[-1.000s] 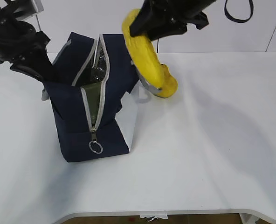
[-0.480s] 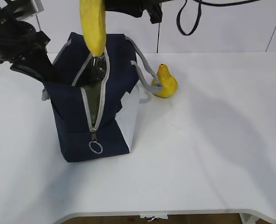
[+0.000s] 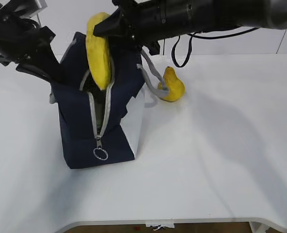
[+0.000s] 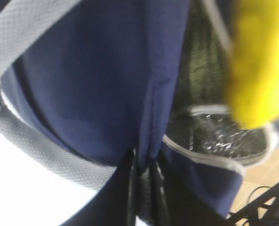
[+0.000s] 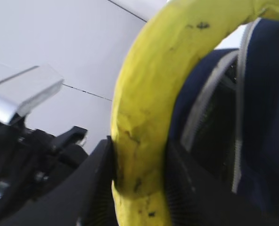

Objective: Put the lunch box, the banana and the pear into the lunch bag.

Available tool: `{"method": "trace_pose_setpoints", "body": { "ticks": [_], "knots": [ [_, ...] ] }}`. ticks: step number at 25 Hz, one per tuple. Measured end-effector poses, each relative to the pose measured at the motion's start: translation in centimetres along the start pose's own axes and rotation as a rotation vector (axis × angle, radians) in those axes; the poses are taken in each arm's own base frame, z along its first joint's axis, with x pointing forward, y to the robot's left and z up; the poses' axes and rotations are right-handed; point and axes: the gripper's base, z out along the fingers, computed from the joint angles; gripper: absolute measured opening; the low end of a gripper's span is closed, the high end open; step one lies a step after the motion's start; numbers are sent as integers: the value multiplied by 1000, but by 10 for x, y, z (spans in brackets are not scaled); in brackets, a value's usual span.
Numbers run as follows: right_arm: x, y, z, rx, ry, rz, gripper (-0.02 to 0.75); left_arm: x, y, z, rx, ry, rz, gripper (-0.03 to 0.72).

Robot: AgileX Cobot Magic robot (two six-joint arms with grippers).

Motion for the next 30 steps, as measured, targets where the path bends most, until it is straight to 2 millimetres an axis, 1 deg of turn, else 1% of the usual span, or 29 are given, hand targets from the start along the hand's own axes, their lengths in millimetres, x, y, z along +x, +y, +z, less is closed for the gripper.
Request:
{"method": "trace_pose_setpoints", "body": {
  "ticks": [3,8,17,20,25,27,30],
  "knots": [
    [6,-9,3,43,55,-50,275,-1,-2,0,24,-10,-10,15],
    [13,-19,1,149,146,-174,275,-2,-4,0,50,-21,-20,15],
    [18,-17,0,135,216,-199,283,-4,-8,0,88,-38,-36,15],
    [22,-17,-1,135,263,-207,334,-4,-8,0,91,-39,-37,15],
    [25,-19,-2,159,294,-196,477,-4,-8,0,93,-40,-38,15],
    [24,-19,-2,165,298,-189,508,-4,-8,0,93,-40,-38,15],
    [18,-13,-5,186,304,-206,524,-4,-9,0,95,-41,-38,15]
  ]
}}
